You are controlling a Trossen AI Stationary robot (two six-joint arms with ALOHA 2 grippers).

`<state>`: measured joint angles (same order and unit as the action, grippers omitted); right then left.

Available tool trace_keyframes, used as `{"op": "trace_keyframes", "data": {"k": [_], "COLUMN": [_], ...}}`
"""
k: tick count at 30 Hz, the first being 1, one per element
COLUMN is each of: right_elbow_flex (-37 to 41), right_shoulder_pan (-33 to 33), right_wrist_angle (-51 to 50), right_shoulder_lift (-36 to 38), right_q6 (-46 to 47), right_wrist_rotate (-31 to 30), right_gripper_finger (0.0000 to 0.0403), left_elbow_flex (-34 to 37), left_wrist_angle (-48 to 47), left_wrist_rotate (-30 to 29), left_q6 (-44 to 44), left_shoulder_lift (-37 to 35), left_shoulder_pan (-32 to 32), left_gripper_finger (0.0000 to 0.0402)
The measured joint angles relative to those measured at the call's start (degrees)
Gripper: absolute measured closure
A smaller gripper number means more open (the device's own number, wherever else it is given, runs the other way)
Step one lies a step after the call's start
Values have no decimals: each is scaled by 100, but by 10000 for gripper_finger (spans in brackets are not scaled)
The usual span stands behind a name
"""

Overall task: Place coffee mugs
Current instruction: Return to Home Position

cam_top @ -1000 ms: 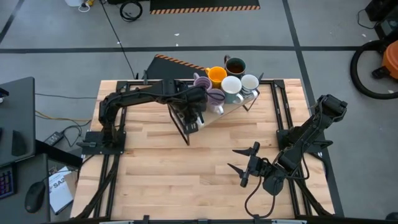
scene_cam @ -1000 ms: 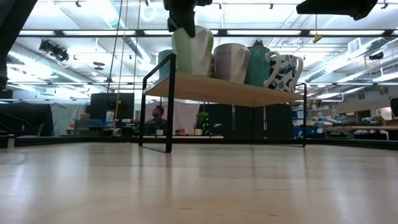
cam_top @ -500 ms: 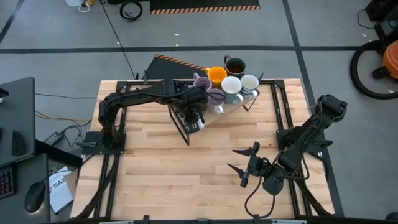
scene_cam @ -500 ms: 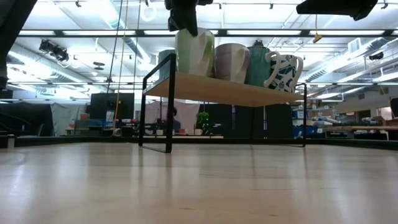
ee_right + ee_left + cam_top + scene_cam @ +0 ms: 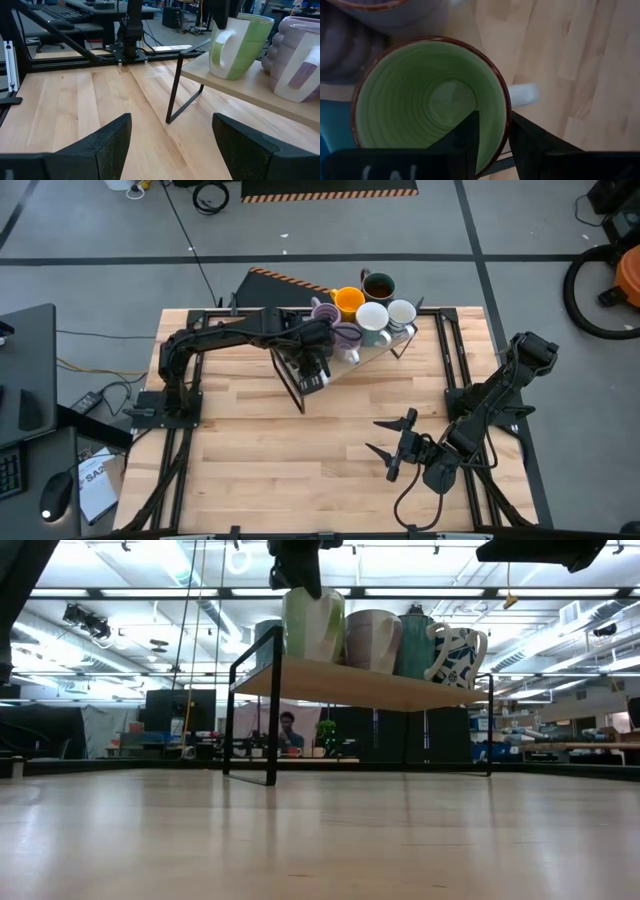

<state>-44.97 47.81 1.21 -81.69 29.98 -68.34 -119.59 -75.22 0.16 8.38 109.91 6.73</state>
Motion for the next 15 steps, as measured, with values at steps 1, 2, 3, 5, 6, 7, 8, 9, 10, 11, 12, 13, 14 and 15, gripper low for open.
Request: {"op": "trace_keyframes", "data": {"k": [1, 2, 3, 5, 6, 7, 8, 9, 10, 11, 12, 13, 14, 15], "right_elbow_flex": [0, 0, 0, 0, 0, 0, 0, 0, 0, 0, 0, 0, 0, 0], "right_shoulder_pan": [0, 0, 0, 0, 0, 0, 0, 0, 0, 0, 0, 0, 0, -2], "right_wrist_angle": [0, -1, 0, -2, -2, -2, -2, -2, -2, -2, -2, -2, -2, -2], "right_shoulder_lift": [0, 0, 0, 0, 0, 0, 0, 0, 0, 0, 0, 0, 0, 0], "right_q6": [0, 3, 5, 22, 24, 24, 24, 24, 24, 14, 4, 4, 5, 9], "right_wrist_rotate": [0, 0, 1, 5, 9, 23, 34, 37, 37, 37, 37, 37, 37, 37], "right_gripper_finger": [119, 119, 119, 119, 119, 119, 119, 119, 119, 119, 119, 119, 119, 119], "left_elbow_flex": [0, 0, 0, 0, 0, 0, 0, 0, 0, 0, 0, 0, 0, 0], "left_wrist_angle": [19, 27, 29, 20, 18, 20, 16, 12, 14, 11, 9, 5, 5, 3], "left_wrist_rotate": [-43, -87, -122, -147, -163, -165, -165, -170, -187, -201, -200, -202, -202, -205], "left_q6": [-2, -3, -5, -8, -16, -47, -85, -108, -126, -133, -139, -147, -157, -189], "left_shoulder_lift": [0, 0, 0, -4, -4, -4, -4, -4, -4, -4, -4, -7, -7, -7], "left_shoulder_pan": [-13, -21, -21, -46, -60, -62, -85, -95, -97, -102, -102, -101, -99, -97], "left_gripper_finger": [296, 296, 296, 296, 296, 296, 296, 296, 296, 296, 296, 296, 296, 296]}}
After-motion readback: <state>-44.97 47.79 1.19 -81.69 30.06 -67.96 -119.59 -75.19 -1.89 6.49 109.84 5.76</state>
